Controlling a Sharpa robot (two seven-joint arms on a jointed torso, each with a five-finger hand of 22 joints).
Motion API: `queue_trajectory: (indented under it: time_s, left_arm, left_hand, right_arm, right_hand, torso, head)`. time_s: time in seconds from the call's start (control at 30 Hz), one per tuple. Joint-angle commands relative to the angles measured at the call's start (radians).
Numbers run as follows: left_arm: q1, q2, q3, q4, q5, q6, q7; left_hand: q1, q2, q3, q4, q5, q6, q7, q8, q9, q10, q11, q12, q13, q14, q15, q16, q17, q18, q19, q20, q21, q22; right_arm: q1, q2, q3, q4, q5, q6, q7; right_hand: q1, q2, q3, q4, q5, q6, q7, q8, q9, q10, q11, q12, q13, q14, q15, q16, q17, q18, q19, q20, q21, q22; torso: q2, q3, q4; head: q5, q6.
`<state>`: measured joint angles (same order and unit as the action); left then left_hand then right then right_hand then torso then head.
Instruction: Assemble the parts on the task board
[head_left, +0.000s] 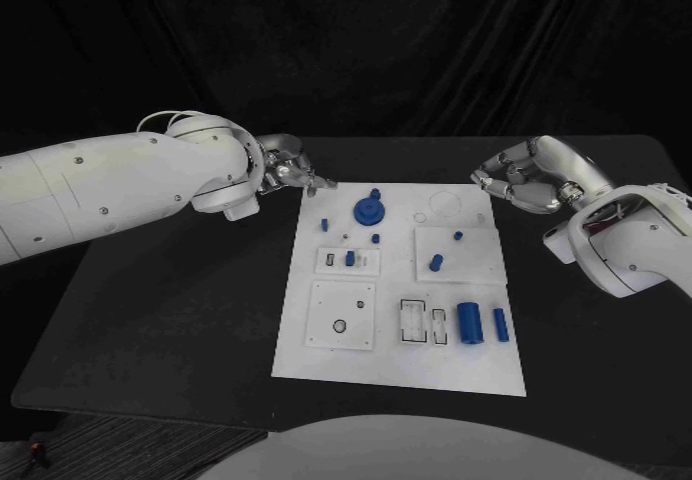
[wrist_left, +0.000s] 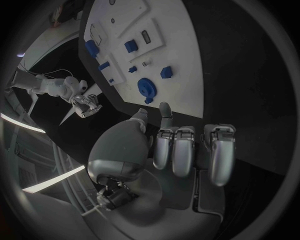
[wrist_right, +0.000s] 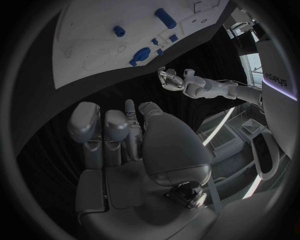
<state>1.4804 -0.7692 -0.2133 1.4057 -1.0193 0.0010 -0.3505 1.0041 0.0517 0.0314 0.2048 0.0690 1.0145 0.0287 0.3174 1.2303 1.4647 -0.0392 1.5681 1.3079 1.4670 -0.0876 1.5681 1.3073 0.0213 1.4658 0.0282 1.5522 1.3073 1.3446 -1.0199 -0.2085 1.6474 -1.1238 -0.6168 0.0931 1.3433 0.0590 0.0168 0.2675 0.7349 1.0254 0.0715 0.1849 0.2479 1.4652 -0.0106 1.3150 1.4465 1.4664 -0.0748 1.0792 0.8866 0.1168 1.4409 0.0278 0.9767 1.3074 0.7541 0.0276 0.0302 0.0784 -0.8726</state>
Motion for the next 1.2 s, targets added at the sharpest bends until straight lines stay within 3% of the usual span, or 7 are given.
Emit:
queue_trajectory:
  time_s: [0.03, 0.27, 0.43, 0.5, 0.67, 1.2]
  left_arm:
    - [-0.009, 0.017, 0.001, -0.027, -0.006, 0.064, 0.015]
    - [-0.024, 0.036, 0.001, -0.062, -0.006, 0.091, 0.013]
    - [-0.035, 0.040, 0.001, -0.067, -0.006, 0.098, 0.013]
    - [-0.039, 0.041, 0.001, -0.067, -0.006, 0.103, 0.012]
    - [-0.046, 0.042, 0.001, -0.065, -0.006, 0.113, 0.012]
    - [-0.054, 0.037, 0.001, -0.056, -0.006, 0.134, 0.010]
  left_hand:
    - [0.004, 0.004, -0.006, 0.005, -0.007, -0.004, 0.001, -0.005, -0.003, 0.106, 0.003, 0.003, 0.263, 0.104, 0.002, 0.003, 0.264, -0.016, 0.095, -0.003, -0.002, 0.256]
    - [0.005, 0.008, -0.026, 0.022, -0.008, 0.023, 0.002, -0.042, -0.041, 0.106, 0.004, 0.003, 0.263, 0.104, 0.005, 0.003, 0.264, -0.014, 0.091, 0.001, -0.010, 0.254]
    - [0.005, 0.013, -0.046, 0.041, -0.010, 0.040, 0.007, -0.089, -0.093, 0.106, 0.009, 0.003, 0.263, 0.104, 0.009, 0.003, 0.264, -0.012, 0.087, 0.005, -0.017, 0.251]
    - [0.004, 0.014, -0.049, 0.043, -0.010, 0.043, 0.007, -0.093, -0.098, 0.106, 0.009, 0.003, 0.263, 0.104, 0.009, 0.003, 0.264, -0.012, 0.087, 0.005, -0.018, 0.251]
    - [0.004, 0.018, -0.052, 0.048, -0.010, 0.050, 0.007, -0.099, -0.108, 0.106, 0.010, 0.003, 0.263, 0.104, 0.010, 0.003, 0.264, -0.010, 0.084, 0.006, -0.024, 0.249]
    - [0.024, 0.025, -0.056, 0.044, -0.001, 0.073, 0.004, -0.115, -0.132, 0.106, 0.009, 0.003, 0.263, 0.104, 0.010, 0.003, 0.264, -0.007, 0.077, 0.007, -0.035, 0.245]
  right_arm:
    - [-0.002, 0.001, 0.001, -0.001, -0.005, 0.007, -0.015]
    - [-0.002, 0.003, 0.001, -0.002, -0.005, 0.008, -0.013]
    - [-0.002, 0.006, 0.001, -0.004, -0.005, 0.009, -0.011]
    - [-0.003, 0.007, 0.001, -0.004, -0.005, 0.010, -0.011]
    - [-0.004, 0.009, 0.001, -0.005, -0.005, 0.011, -0.009]
    - [-0.008, 0.015, 0.001, -0.007, -0.005, 0.015, -0.007]
  right_hand:
    - [0.004, 0.004, 0.007, 0.001, -0.002, 0.005, -0.002, -0.003, 0.001, 0.011, -0.004, -0.002, -0.166, 0.013, -0.007, 0.003, 0.006, -0.009, 0.002, -0.002, 0.008, 0.039]
    - [0.005, 0.003, 0.008, 0.001, -0.001, 0.005, -0.002, -0.003, 0.001, 0.011, -0.004, -0.003, -0.167, 0.013, -0.007, 0.003, 0.006, -0.009, 0.002, -0.002, 0.008, 0.040]
    - [0.007, 0.001, 0.010, -0.001, 0.001, 0.006, -0.002, -0.003, 0.002, 0.012, -0.005, -0.003, -0.166, 0.013, -0.008, 0.005, 0.008, -0.009, 0.002, -0.002, 0.010, 0.041]
    - [0.007, 0.001, 0.010, -0.001, 0.002, 0.006, -0.003, -0.003, 0.002, 0.011, -0.005, -0.004, -0.168, 0.013, -0.008, 0.006, 0.009, -0.009, 0.002, -0.002, 0.010, 0.041]
    - [0.008, 0.000, 0.011, -0.002, 0.002, 0.007, -0.003, -0.003, 0.002, 0.011, -0.005, -0.004, -0.168, 0.014, -0.008, 0.007, 0.010, -0.009, 0.002, -0.003, 0.011, 0.041]
    - [0.010, -0.001, 0.013, -0.004, 0.005, 0.008, -0.003, -0.002, 0.002, 0.011, -0.005, -0.006, -0.168, 0.014, -0.008, 0.007, 0.010, -0.009, 0.003, -0.003, 0.013, 0.043]
  torso:
    - [0.003, -0.0027, -0.0005]
    - [0.005, -0.0047, 0.0005]
    - [0.004, -0.0049, -0.0028]
    - [0.004, -0.0054, -0.0018]
    - [0.002, -0.0024, -0.0015]
    - [0.003, -0.0031, -0.0014]
  head:
    - [0.001, 0.000]
    - [0.003, 0.000]
    - [0.005, 0.000]
    - [0.004, 0.000]
    - [0.002, 0.000]
    - [0.005, 0.000]
